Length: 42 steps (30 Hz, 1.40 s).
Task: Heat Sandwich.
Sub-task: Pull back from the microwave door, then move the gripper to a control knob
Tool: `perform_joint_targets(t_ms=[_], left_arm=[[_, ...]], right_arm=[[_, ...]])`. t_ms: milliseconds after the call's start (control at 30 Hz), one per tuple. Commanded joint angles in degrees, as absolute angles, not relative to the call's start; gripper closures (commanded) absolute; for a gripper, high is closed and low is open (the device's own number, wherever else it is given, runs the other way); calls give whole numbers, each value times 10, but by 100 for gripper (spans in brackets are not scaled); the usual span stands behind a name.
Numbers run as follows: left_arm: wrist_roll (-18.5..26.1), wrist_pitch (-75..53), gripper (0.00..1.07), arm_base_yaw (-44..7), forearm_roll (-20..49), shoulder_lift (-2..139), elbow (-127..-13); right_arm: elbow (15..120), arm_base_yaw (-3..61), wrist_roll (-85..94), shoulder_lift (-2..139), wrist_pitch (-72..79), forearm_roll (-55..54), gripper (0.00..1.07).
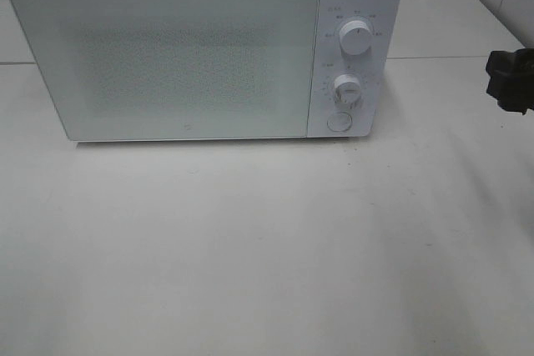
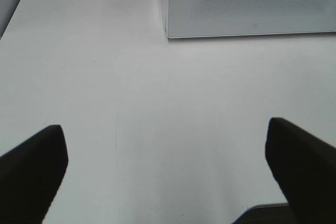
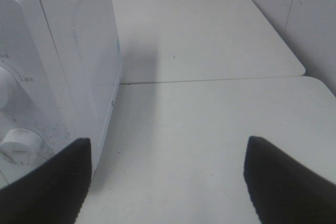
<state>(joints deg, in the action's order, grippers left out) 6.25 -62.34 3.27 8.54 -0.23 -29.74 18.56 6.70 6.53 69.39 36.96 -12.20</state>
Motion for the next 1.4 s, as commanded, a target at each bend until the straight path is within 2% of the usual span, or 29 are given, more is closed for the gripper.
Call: perform_joint_targets(t_ms=[33, 67, 267, 633, 767, 933, 1400], left_arm=[[64, -615, 9, 29, 84, -16, -297], [64, -615, 9, 29, 84, -16, -297], [64, -615, 9, 29, 84, -15, -297], [64, -615, 9, 29, 84, -13, -297], [64, -615, 9, 29, 84, -13, -297], [64, -615, 9, 29, 84, -13, -297], [64, -615, 9, 29, 84, -13, -297]], right_arm=[[175, 93, 117, 693, 415, -171, 31], [170, 123, 162, 695, 436, -207, 31], [168, 204, 239, 698, 490, -304, 31], [170, 316, 223, 802, 590, -358, 31], [172, 372, 213, 857, 644, -423, 31], [207, 412, 214, 909, 646, -454, 31], [265, 441, 208, 993, 641, -496, 31]])
